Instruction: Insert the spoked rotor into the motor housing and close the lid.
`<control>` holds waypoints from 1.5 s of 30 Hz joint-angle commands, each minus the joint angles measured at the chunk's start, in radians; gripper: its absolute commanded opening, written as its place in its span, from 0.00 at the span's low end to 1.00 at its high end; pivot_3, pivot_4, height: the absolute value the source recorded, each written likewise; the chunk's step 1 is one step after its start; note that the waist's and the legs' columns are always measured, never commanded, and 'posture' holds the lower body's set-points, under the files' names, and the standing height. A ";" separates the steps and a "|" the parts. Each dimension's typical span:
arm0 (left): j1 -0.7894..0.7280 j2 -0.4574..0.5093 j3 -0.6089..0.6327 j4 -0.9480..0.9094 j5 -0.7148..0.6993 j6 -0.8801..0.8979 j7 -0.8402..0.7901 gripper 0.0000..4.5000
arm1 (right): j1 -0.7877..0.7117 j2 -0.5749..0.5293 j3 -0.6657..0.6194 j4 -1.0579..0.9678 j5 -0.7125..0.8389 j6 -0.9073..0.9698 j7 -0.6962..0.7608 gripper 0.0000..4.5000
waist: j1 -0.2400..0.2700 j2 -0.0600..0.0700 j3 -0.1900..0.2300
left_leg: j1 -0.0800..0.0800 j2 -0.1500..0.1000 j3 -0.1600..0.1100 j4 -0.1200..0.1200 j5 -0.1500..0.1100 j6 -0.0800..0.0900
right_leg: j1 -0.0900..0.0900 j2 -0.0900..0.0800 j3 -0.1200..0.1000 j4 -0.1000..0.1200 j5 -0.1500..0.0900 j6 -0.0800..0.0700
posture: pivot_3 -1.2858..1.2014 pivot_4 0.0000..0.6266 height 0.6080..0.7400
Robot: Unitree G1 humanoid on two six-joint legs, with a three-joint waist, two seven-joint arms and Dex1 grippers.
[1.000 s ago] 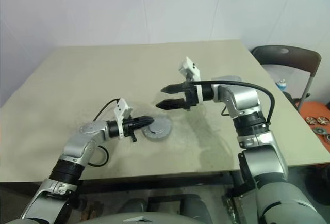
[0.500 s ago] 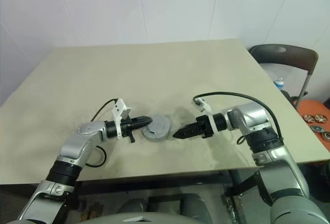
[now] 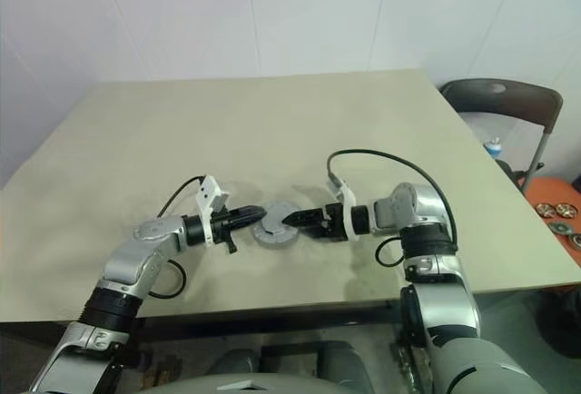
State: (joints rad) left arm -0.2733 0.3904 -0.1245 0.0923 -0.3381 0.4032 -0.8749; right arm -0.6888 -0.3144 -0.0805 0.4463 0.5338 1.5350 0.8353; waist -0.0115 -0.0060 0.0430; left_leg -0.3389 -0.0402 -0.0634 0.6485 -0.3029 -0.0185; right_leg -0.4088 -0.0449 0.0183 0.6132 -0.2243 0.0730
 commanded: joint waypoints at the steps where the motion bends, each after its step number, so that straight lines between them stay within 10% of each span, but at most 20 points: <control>1: 0.020 0.009 -0.008 0.007 0.014 0.020 0.004 0.11 | -0.013 -0.036 0.006 -0.023 0.001 -0.017 -0.028 1.00 | 0.000 0.000 0.000 | 0.000 0.000 0.000 0.000 0.000 0.000 | 0.000 0.000 0.000 0.000 0.000 0.000 | 0.52 0.00 1.00; 45: 0.038 0.126 0.035 -0.054 -0.013 0.048 -0.066 0.11 | -0.040 0.119 0.050 0.048 0.008 -0.070 -0.140 1.00 | -0.043 -0.002 -0.002 | 0.004 0.004 0.001 0.000 0.000 0.000 | 0.001 0.003 0.001 0.003 -0.002 0.004 | 0.52 0.00 1.00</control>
State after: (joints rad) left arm -0.2413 0.4982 -0.0972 0.0444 -0.3608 0.4470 -0.9366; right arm -0.7234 -0.2207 -0.0485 0.4672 0.5463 1.4639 0.7150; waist -0.0549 -0.0078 0.0411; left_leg -0.3348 -0.0365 -0.0626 0.6480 -0.3028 -0.0183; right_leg -0.4078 -0.0419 0.0194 0.6166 -0.2262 0.0765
